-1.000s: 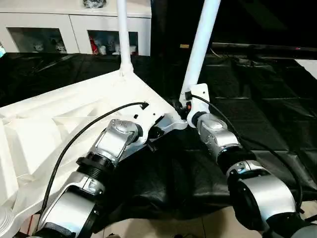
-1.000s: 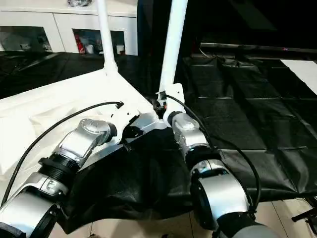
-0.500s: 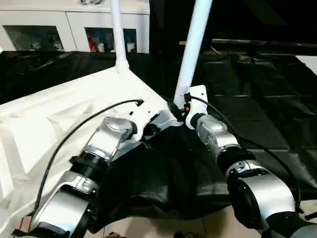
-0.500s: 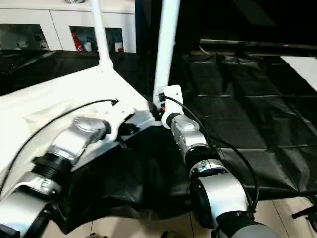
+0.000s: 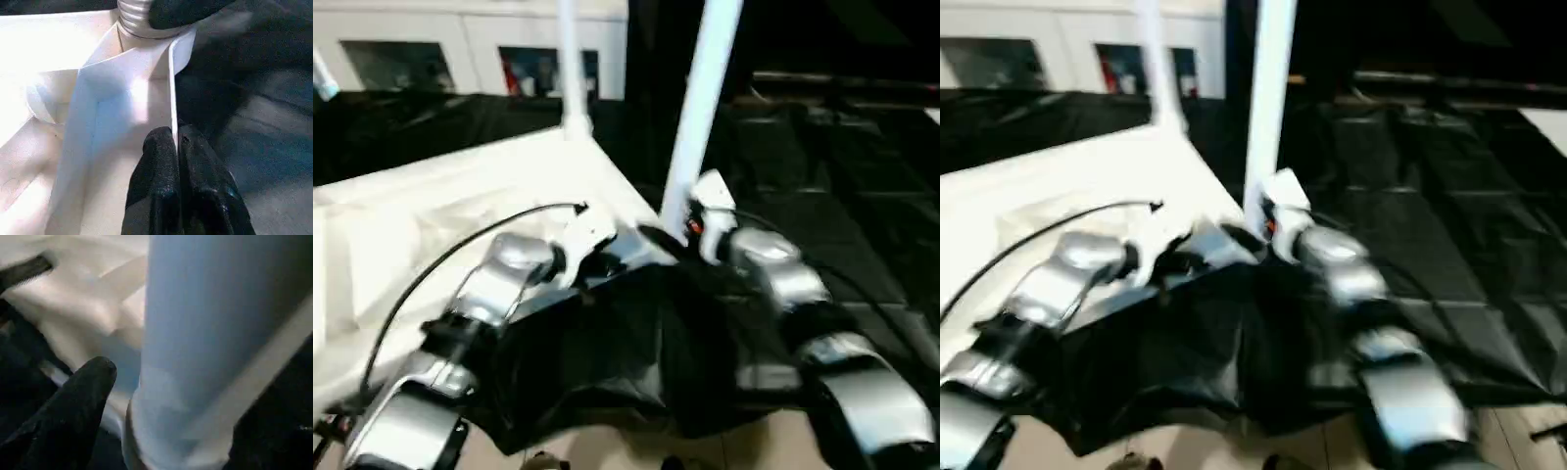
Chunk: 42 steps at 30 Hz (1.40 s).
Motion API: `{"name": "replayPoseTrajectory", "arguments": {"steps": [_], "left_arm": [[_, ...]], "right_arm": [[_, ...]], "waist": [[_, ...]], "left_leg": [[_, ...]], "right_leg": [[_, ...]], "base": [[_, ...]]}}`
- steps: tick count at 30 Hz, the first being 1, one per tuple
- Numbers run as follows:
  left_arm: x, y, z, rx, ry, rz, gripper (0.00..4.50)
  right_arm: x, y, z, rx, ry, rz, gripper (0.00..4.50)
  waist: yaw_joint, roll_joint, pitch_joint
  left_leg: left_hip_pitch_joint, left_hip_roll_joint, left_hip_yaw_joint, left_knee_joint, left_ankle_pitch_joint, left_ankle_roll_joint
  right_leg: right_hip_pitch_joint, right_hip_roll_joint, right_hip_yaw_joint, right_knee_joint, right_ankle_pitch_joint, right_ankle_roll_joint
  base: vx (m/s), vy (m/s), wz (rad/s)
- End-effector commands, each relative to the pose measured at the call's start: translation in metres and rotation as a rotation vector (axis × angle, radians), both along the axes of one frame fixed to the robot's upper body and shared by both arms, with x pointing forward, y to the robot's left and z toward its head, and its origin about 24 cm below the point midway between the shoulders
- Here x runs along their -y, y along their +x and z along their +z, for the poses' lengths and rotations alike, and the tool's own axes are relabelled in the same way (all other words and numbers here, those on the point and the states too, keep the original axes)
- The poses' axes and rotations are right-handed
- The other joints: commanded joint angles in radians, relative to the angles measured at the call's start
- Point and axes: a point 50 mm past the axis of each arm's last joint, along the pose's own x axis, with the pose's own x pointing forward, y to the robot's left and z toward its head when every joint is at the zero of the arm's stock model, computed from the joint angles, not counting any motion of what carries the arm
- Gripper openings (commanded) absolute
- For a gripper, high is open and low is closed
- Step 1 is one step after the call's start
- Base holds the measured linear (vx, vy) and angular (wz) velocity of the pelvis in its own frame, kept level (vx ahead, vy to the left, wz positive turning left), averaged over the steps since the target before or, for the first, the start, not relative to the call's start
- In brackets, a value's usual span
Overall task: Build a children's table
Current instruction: Insert table leg to table base, then rotate leg to tighten
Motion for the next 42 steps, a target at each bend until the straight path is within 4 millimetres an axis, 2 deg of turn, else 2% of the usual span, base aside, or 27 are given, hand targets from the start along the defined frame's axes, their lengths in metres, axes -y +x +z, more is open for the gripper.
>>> {"name": "replayPoseTrajectory", "arguments": {"steps": [1,3,5,6,8,9,15,19,26,29,30,33,35,36,39,40,42], "left_arm": [[0.013,-0.002,0.018,0.075,-0.059,-0.116,0.00],[0.011,-0.005,0.017,0.068,-0.067,-0.155,0.00],[0.011,-0.006,0.017,0.065,-0.072,-0.173,0.00],[0.009,-0.010,0.016,0.053,-0.077,-0.212,0.00],[0.009,-0.012,0.015,0.044,-0.073,-0.231,0.00],[0.008,-0.013,0.015,0.040,-0.066,-0.241,0.00],[0.006,-0.014,0.013,0.033,-0.055,-0.260,0.00],[0.004,-0.014,0.012,0.032,-0.052,-0.265,0.00],[0.003,-0.012,0.008,0.038,-0.039,-0.237,0.00],[0.005,-0.003,0.003,0.057,-0.010,-0.121,0.00],[0.008,0.003,0.003,0.070,-0.027,-0.061,0.00],[0.019,0.013,0.006,0.094,-0.059,0.045,0.00],[0.024,0.018,0.006,0.094,-0.056,0.095,0.00],[0.028,0.020,0.006,0.096,-0.060,0.122,0.00],[0.046,0.027,0.007,0.078,-0.112,0.218,0.00],[0.051,0.028,0.008,0.071,-0.123,0.226,0.00],[0.054,0.028,0.008,0.067,-0.131,0.232,0.00]], "right_arm": [[0.003,-0.005,0.005,-0.005,-0.027,0.079,4.02],[0.011,-0.012,0.004,-0.036,-0.059,0.130,4.02],[0.014,-0.016,0.004,-0.053,-0.070,0.151,4.02],[0.019,-0.021,0.001,-0.078,-0.091,0.174,4.02],[0.020,-0.023,0.000,-0.088,-0.100,0.180,4.02],[0.020,-0.024,-0.001,-0.095,-0.104,0.186,4.02],[0.018,-0.027,-0.001,-0.108,-0.106,0.197,3.39],[0.017,-0.028,0.000,-0.113,-0.108,0.201,3.16],[0.014,-0.032,-0.004,-0.137,-0.090,0.206,2.79],[0.010,-0.030,-0.010,-0.141,-0.052,0.142,2.77],[0.007,-0.026,-0.015,-0.135,-0.039,0.061,2.76],[-0.001,-0.017,-0.026,-0.150,0.017,-0.123,2.76],[-0.007,-0.015,-0.030,-0.161,0.050,-0.181,2.76],[-0.011,-0.013,-0.032,-0.165,0.065,-0.217,2.75],[-0.031,-0.006,-0.037,-0.191,0.126,-0.344,2.75],[-0.037,-0.006,-0.038,-0.193,0.133,-0.365,2.75],[-0.042,-0.005,-0.039,-0.193,0.136,-0.382,2.75]], "waist": [[0.000,0.009,-0.074],[0.008,0.005,-0.072],[0.006,0.005,-0.072],[0.012,0.005,-0.071],[0.008,0.003,-0.072],[0.009,0.005,-0.073],[0.008,0.005,-0.075],[0.009,0.002,-0.078],[0.009,0.002,-0.077],[0.010,0.000,-0.078],[0.008,-0.003,-0.076],[0.002,0.000,-0.073],[-0.003,-0.003,-0.075],[-0.005,0.002,-0.073],[-0.007,0.003,-0.077],[-0.005,0.008,-0.077],[-0.007,0.004,-0.078]], "left_leg": [[0.024,0.031,-0.009,-0.064,-0.242,0.049],[0.025,0.030,-0.009,-0.062,-0.256,0.043],[0.022,0.029,-0.010,-0.062,-0.264,0.034],[0.028,0.029,-0.009,-0.061,-0.269,0.035],[0.020,0.028,-0.012,-0.062,-0.262,0.034],[0.022,0.029,-0.012,-0.062,-0.256,0.032],[0.021,0.028,-0.013,-0.061,-0.249,0.029],[0.018,0.028,-0.012,-0.058,-0.219,0.036],[0.019,0.028,-0.012,-0.057,-0.212,0.040],[0.021,0.026,-0.011,-0.056,-0.217,0.036],[0.020,0.025,-0.011,-0.056,-0.221,0.031],[0.024,0.023,-0.014,-0.058,-0.250,0.007],[0.023,0.021,-0.017,-0.058,-0.268,-0.001],[0.026,0.020,-0.016,-0.057,-0.277,0.001],[0.023,0.019,-0.016,-0.057,-0.262,0.003],[0.025,0.019,-0.017,-0.057,-0.260,0.003],[0.023,0.019,-0.015,-0.057,-0.258,0.011]], "right_leg": [[0.072,-0.054,0.051,-0.056,-0.235,-0.211],[0.071,-0.053,0.053,-0.061,-0.273,-0.188],[0.068,-0.056,0.052,-0.062,-0.309,-0.179],[0.064,-0.054,0.053,-0.067,-0.329,-0.162],[0.068,-0.055,0.052,-0.064,-0.335,-0.160],[0.065,-0.054,0.052,-0.065,-0.330,-0.159],[0.067,-0.053,0.051,-0.061,-0.313,-0.166],[0.071,-0.054,0.051,-0.054,-0.267,-0.175],[0.069,-0.054,0.051,-0.055,-0.271,-0.176],[0.068,-0.054,0.051,-0.058,-0.286,-0.168],[0.066,-0.056,0.052,-0.062,-0.315,-0.159],[0.061,-0.057,0.049,-0.070,-0.378,-0.147],[0.065,-0.058,0.046,-0.074,-0.420,-0.127],[0.060,-0.057,0.047,-0.080,-0.428,-0.121],[0.063,-0.057,0.046,-0.077,-0.404,-0.127],[0.063,-0.057,0.045,-0.076,-0.392,-0.132],[0.064,-0.055,0.046,-0.074,-0.369,-0.138]], "base": [[0.000,0.000,0.00],[0.000,0.000,0.00],[0.000,0.000,0.00],[0.000,0.000,0.00],[0.000,0.000,0.00],[0.000,0.000,0.00],[0.000,0.000,0.00],[0.000,0.000,0.00],[0.000,0.000,0.00],[0.000,0.000,0.00],[0.000,0.000,0.00],[0.000,0.000,0.00],[0.000,0.000,0.00],[0.000,0.000,0.00],[0.000,0.000,0.00],[0.000,0.000,0.00],[0.000,0.000,0.00]]}}
